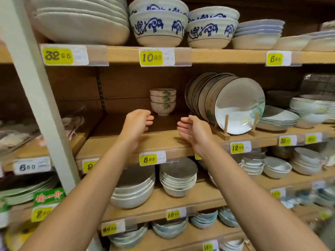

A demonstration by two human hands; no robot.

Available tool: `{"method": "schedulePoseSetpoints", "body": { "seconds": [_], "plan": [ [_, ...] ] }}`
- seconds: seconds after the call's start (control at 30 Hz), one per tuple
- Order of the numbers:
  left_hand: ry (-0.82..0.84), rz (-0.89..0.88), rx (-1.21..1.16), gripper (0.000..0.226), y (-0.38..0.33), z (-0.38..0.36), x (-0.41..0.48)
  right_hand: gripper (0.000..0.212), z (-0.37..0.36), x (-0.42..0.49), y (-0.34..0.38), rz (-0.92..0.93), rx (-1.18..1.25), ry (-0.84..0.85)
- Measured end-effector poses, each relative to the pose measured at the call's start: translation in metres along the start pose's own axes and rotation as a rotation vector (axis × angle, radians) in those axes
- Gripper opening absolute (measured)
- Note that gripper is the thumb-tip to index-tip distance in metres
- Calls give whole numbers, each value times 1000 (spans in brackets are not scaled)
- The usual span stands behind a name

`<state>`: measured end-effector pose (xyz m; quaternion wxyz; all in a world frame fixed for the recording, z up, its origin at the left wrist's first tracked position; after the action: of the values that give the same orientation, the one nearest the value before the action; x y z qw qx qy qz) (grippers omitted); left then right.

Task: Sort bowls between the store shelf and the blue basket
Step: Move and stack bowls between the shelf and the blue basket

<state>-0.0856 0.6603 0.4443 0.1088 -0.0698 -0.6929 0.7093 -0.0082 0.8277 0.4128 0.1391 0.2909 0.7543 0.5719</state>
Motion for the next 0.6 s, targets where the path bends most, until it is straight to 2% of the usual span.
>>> {"method": "schedulePoseSetpoints", "body": {
  "seconds": [0.1, 0.33, 0.6],
  "plan": [
    [9, -42, -40, 16, 8, 18, -60, 30, 15, -45, -4, -37, 44, 10],
    [-50, -46, -36, 25, 46, 65, -169, 16, 12, -119, -24, -78, 117, 171],
    [-442, 53, -132, 29, 100, 123, -257, 18, -10, -176, -100, -293, 78, 533]
  ]
}}
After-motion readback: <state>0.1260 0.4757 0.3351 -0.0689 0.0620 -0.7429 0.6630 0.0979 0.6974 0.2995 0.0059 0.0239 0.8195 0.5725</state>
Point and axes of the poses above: each hand's wrist, its own x-axis towards the middle knuckle, its own z-axis out of the back of the hand, y = z × x, the point moved 5 cm from there along x, towards the middle knuckle, and after that the axes turned 8 degrees about z, right-handed, at the moved point
